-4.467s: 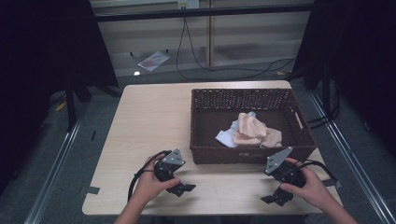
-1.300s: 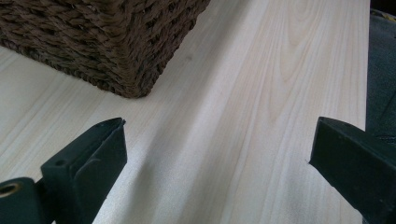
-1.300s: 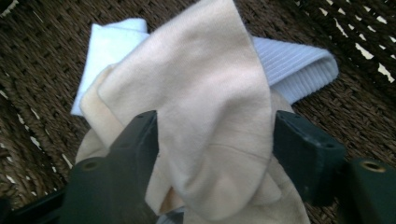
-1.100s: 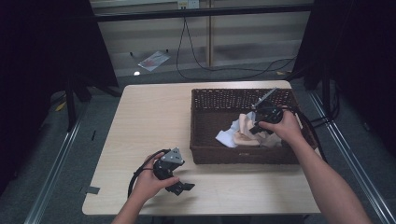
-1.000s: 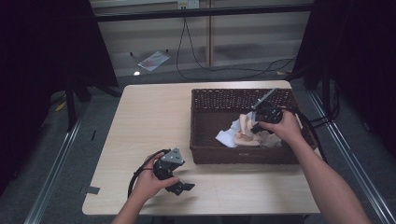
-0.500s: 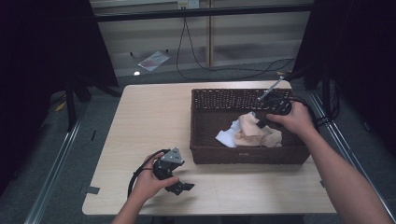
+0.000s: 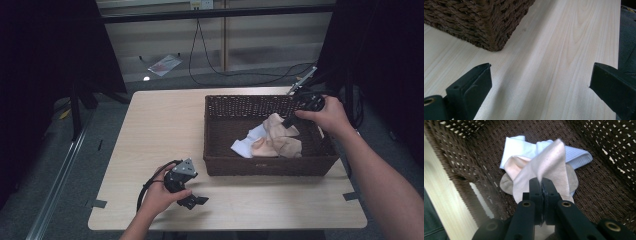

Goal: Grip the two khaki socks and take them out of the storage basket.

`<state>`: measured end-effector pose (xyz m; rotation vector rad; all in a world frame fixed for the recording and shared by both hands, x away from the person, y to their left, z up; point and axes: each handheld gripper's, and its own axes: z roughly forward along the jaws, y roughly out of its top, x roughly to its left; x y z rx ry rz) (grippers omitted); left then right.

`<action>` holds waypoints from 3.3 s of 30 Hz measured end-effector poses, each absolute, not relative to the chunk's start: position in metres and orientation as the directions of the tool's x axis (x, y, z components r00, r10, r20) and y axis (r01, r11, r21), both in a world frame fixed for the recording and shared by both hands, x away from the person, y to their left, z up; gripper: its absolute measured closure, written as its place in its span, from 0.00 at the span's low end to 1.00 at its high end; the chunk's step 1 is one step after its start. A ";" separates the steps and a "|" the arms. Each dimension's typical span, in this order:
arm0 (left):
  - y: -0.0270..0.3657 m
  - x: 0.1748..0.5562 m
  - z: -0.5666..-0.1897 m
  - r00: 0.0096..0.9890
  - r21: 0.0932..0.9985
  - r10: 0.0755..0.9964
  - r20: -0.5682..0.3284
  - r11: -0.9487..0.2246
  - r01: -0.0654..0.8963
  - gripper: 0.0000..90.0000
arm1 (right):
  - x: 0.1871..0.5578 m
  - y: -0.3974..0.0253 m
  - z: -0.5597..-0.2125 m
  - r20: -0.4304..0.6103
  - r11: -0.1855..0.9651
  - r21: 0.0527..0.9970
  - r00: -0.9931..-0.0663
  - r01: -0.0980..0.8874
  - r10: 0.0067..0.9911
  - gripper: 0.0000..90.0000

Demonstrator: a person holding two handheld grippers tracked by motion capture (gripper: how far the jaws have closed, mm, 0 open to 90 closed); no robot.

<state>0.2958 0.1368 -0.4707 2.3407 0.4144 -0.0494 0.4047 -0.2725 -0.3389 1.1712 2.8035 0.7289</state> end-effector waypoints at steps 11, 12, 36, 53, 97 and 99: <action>0.137 0.296 -0.470 0.951 0.658 0.272 -0.151 -0.690 0.301 0.04 | 0.404 -0.278 -0.314 0.156 0.624 0.419 -0.730 0.659 0.665 0.98; 0.137 0.296 -0.470 0.950 0.659 0.271 -0.152 -0.689 0.302 0.04 | 0.403 -0.278 -0.311 0.156 0.622 0.420 -0.728 0.660 0.667 0.98; 0.137 0.296 -0.470 0.947 0.668 0.279 -0.160 -0.675 0.312 0.04 | 0.379 -0.289 -0.258 0.189 0.628 0.489 -0.777 0.605 0.601 0.98; 0.138 0.295 -0.469 0.946 0.664 0.284 -0.156 -0.679 0.313 0.04 | 0.350 -0.294 -0.233 0.202 0.650 0.531 -0.826 0.544 0.526 0.98; 0.136 0.295 -0.473 0.944 0.660 0.287 -0.165 -0.679 0.322 0.04 | 0.314 -0.288 -0.254 0.248 0.720 0.516 -0.885 0.464 0.393 0.98; 0.136 0.295 -0.473 0.945 0.659 0.284 -0.162 -0.682 0.317 0.04 | 0.313 -0.287 -0.254 0.242 0.726 0.514 -0.890 0.456 0.387 0.98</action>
